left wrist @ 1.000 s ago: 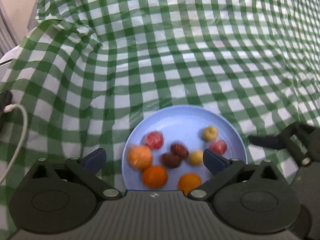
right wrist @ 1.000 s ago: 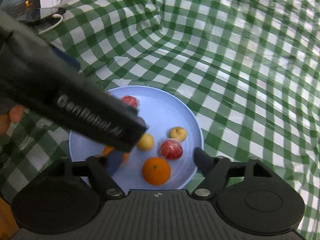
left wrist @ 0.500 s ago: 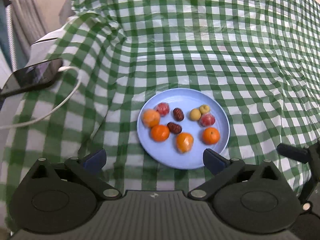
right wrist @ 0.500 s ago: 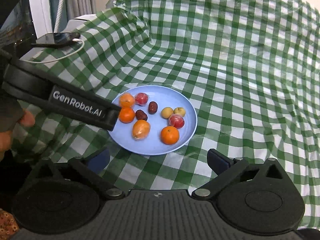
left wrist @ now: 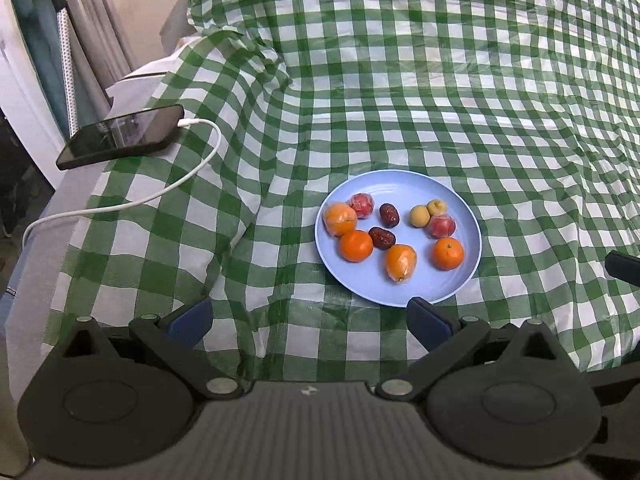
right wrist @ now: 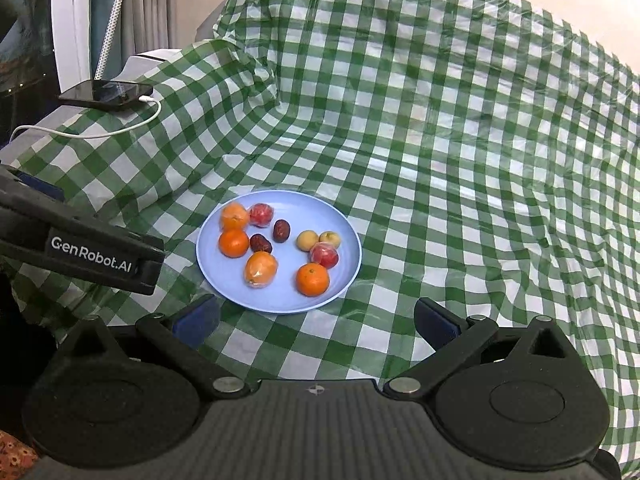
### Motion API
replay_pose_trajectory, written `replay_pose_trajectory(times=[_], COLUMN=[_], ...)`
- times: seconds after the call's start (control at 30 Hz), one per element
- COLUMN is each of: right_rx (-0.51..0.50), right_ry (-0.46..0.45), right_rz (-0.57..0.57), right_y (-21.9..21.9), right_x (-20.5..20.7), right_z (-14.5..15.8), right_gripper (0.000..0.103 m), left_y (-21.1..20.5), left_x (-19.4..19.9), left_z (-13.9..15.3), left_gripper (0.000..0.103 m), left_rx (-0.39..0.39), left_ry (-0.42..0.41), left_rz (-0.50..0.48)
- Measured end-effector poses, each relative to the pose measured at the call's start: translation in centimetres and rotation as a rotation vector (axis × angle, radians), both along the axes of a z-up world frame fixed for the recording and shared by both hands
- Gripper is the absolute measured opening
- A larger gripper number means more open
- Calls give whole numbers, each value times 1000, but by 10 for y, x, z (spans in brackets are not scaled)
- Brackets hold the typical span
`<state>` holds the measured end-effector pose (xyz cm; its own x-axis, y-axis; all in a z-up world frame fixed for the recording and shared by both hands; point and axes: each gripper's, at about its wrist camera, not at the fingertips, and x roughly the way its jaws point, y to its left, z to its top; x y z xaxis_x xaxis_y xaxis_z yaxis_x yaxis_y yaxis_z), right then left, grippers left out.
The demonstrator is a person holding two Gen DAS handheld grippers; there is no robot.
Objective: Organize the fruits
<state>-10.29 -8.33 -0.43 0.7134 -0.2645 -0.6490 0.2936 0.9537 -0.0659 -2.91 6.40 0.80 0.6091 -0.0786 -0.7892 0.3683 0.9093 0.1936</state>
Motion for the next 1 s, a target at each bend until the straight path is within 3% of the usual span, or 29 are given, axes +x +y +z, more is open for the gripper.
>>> replay_pose_trajectory(times=[1.0], right_rx=[-12], right_ry=[-8], right_rz=[6], right_y=[4], right_x=[-4], right_z=[5], right_gripper=[102], left_y=[-3], left_x=[-6], left_z=[3], left_gripper=[103], left_rx=[11], left_ry=[-15], left_rz=[-22])
